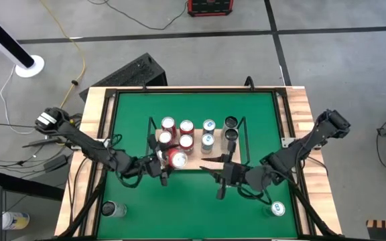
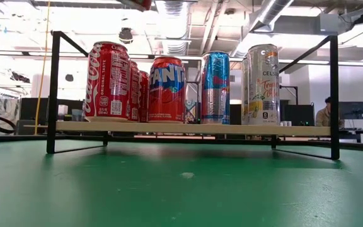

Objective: Place canned beverage on shelf
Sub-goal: Put the orange soda can on the shelf aligned with the other orange soda cans

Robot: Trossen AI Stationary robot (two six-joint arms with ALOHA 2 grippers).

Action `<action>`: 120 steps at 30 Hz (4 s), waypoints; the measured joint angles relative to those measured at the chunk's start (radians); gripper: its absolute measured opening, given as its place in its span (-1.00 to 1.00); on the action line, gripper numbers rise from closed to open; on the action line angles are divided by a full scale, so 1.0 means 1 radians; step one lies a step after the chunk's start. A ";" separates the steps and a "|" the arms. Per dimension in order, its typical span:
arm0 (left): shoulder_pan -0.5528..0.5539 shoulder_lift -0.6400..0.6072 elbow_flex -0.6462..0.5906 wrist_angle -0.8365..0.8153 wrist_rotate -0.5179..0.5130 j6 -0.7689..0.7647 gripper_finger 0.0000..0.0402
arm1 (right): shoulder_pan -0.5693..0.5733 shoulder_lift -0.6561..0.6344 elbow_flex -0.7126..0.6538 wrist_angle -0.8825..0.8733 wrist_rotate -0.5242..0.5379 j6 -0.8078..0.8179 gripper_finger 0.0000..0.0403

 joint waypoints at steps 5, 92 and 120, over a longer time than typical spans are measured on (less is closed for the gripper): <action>0.035 0.028 0.000 -0.004 -0.001 -0.032 0.38 | -0.024 -0.007 0.000 0.022 0.000 -0.064 0.06; -0.022 -0.068 0.092 0.045 -0.258 0.373 0.64 | -0.184 -0.003 0.248 -0.431 -0.237 0.082 0.60; 0.303 -0.861 0.084 -0.966 0.160 -0.548 0.60 | -0.232 0.310 0.537 -1.002 -0.626 0.119 0.58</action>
